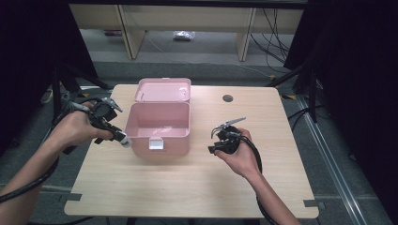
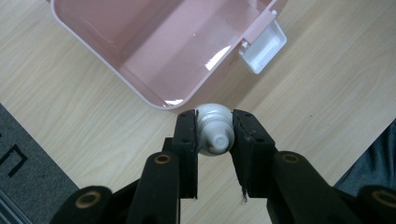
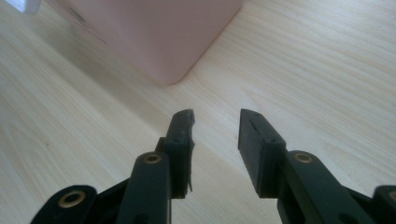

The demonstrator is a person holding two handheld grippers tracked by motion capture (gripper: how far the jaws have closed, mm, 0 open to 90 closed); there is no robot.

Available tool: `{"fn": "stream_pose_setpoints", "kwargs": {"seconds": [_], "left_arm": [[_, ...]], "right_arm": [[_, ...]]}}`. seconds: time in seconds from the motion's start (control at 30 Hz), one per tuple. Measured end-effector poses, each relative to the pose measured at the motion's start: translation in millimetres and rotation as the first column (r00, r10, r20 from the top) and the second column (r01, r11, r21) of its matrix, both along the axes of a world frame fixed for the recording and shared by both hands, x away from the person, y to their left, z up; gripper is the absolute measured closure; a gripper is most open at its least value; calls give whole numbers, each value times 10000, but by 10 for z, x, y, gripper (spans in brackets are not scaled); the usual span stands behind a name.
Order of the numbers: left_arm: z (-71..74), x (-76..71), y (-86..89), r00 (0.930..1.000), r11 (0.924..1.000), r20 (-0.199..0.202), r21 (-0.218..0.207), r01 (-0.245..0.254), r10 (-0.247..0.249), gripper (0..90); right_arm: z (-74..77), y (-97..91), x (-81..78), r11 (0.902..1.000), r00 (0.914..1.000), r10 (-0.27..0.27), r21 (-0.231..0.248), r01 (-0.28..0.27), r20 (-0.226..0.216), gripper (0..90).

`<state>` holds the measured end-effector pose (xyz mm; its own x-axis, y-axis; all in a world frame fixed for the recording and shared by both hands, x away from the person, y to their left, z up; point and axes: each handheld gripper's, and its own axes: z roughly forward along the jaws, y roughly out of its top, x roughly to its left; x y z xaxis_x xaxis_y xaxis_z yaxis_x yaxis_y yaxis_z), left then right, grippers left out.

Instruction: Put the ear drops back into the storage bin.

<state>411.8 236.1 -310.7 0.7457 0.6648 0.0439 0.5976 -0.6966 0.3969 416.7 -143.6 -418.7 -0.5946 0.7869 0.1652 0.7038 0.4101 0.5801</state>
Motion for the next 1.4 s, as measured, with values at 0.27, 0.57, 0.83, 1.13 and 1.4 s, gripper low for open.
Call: {"fn": "stream_pose_setpoints", "kwargs": {"seconds": [0.27,0.57,0.83,1.13,1.4], "left_arm": [[60,22,2,9998,9998,138,-97,-168,169,716],[105,56,7,9996,9999,220,-60,-156,158,716],[154,88,0,9990,9994,307,-180,-306,311,716],[186,139,-24,9987,9991,351,-200,-374,381,716],[235,188,-54,9980,9996,591,-156,-229,238,716]], "right_arm": [[1,11,-3,10000,10000,63,-47,-63,46,660],[2,18,-8,10000,10000,-41,-78,40,-86,659],[-6,24,-6,10000,9999,-72,-37,72,-109,658],[-21,25,-2,10000,10000,23,-32,-23,-91,656],[-15,22,-7,10000,10000,31,-50,-31,-83,655]]}}
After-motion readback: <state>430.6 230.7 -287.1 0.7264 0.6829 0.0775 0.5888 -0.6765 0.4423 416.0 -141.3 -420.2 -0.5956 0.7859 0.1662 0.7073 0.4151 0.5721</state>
